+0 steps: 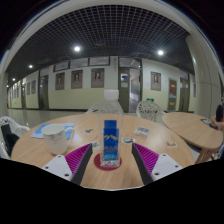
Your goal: Pour water
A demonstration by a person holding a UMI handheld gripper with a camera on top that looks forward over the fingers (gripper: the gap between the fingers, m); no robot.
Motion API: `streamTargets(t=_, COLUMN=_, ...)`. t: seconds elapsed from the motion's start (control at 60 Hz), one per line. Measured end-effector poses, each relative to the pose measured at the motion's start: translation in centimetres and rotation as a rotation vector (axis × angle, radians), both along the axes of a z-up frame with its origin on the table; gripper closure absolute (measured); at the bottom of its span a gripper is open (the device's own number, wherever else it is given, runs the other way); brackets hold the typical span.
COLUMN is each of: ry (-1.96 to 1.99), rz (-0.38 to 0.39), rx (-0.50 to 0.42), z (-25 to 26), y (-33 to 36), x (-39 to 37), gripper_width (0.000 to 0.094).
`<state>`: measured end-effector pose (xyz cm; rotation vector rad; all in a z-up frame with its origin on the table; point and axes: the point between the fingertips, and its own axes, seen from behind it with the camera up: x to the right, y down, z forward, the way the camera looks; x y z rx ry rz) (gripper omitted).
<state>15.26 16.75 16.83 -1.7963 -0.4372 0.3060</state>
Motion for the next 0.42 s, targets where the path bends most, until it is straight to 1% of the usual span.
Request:
streamTargets(t=0.067, ry=0.032, rz=0.022, rx=-0.017, z=0.1, y=-2.3, x=-0.3, gripper_width=0.0091)
streamTargets(t=0.15, ry=0.061, rz=0.045, rx=-0.036, z=-0.3, y=-3.5, x=-1.6, gripper_width=0.0091)
streamTargets(t=0.167, ry=0.064, rz=0.05, rx=-0.049, z=1.4, y=-5.2, x=-0.7, gripper_width=0.0092)
streamTargets(t=0.183, ry=0.07, rz=0.053, rx=-0.049, z=-0.4, y=-5.1, x=-1.4, gripper_width=0.0091)
streamTargets(t=0.2, ry=0.074, rz=0.06, rx=-0.054, z=-0.5, y=-5.2, x=-1.7, gripper_width=0.0093)
streamTargets(t=0.3, ry=0.108, rz=0.13, rx=-0.079, z=-0.8, y=-7.2, x=-3.9, gripper_width=0.0089)
streamTargets(t=0.417, ry=0.155, rz=0.203, rx=-0.083, z=-0.4, y=-8.2, x=-6.2, gripper_width=0.0091)
